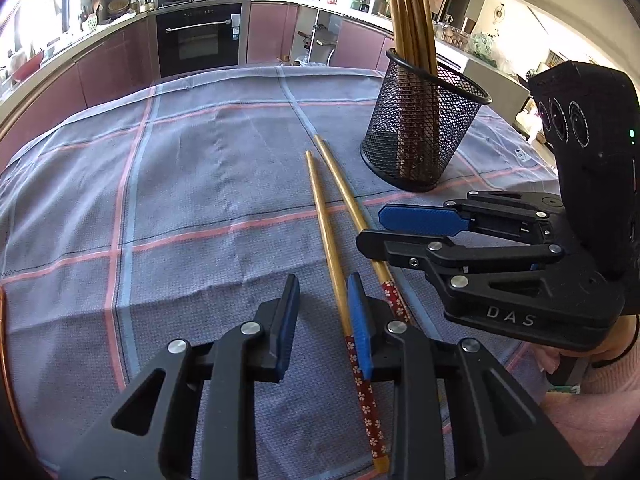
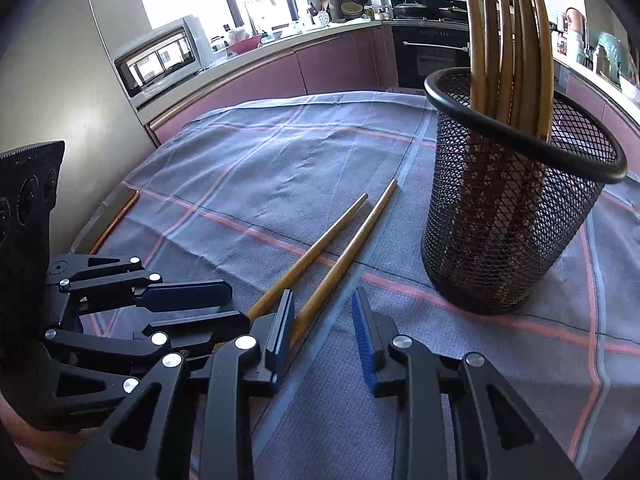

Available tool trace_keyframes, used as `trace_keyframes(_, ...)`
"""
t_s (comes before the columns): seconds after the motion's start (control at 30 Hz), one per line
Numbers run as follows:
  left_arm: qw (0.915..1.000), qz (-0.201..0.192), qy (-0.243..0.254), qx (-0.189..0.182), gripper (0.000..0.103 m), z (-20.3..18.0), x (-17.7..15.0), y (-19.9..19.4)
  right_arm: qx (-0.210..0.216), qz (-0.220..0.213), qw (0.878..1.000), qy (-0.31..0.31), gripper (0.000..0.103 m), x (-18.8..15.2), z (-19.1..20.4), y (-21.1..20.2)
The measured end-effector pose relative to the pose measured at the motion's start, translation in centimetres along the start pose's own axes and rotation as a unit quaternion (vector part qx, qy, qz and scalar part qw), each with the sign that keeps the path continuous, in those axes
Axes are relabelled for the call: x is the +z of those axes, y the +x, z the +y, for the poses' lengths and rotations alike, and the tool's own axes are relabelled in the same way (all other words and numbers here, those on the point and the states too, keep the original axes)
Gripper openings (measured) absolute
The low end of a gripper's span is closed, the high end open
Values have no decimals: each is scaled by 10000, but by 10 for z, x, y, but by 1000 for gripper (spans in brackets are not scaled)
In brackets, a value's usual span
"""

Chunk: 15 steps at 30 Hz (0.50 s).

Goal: Organize utensils
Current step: 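Close the left gripper around one of the remaining chopsticks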

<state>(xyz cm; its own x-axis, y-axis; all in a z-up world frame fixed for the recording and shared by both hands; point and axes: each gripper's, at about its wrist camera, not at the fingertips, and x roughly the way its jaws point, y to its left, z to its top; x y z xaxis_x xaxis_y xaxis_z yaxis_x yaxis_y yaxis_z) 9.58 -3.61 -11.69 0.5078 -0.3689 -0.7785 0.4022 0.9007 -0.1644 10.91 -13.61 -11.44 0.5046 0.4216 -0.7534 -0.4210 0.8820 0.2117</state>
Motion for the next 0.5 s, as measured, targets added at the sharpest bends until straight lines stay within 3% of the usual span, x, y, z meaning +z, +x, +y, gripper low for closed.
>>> trace_keyframes(0.2, 9999, 56, -7, -143, 24, 2, 7, 3, -62, 90, 9999, 39, 21, -4, -12, -8)
trace_keyframes(0.5, 9995, 132, 269, 43, 24, -2, 27, 21, -246, 63, 9995, 161, 22, 4, -16, -1)
